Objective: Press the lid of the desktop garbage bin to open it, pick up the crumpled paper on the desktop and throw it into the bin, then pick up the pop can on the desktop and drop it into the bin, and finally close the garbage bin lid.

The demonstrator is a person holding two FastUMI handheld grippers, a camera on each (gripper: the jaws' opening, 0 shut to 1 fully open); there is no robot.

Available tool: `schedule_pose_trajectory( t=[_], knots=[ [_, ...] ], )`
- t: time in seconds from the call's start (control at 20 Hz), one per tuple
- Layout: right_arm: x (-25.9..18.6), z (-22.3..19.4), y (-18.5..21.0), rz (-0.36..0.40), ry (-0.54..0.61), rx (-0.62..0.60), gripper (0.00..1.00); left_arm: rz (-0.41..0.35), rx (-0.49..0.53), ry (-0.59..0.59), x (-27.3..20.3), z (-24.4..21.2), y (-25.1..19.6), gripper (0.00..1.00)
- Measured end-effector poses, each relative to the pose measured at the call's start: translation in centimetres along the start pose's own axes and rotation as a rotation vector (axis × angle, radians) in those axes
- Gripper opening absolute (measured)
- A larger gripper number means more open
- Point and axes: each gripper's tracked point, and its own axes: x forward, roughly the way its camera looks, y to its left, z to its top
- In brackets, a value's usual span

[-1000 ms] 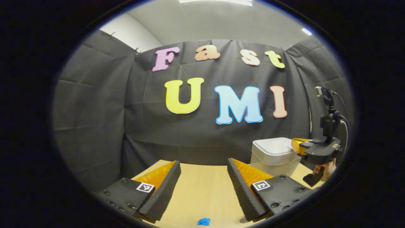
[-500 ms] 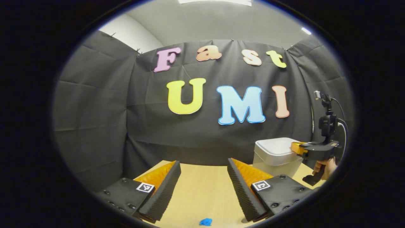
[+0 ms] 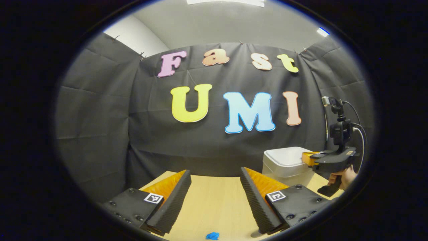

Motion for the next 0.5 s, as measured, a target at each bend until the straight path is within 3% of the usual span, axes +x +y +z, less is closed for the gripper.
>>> schedule_pose_trajectory(
  t=[0.5],
  knots=[
    [0.4, 8.4, -0.1, -0.039, -0.198, -0.025, 0.0, 0.063, -0.017, -0.018, -1.7, 0.4, 2.4, 0.98]
  ],
)
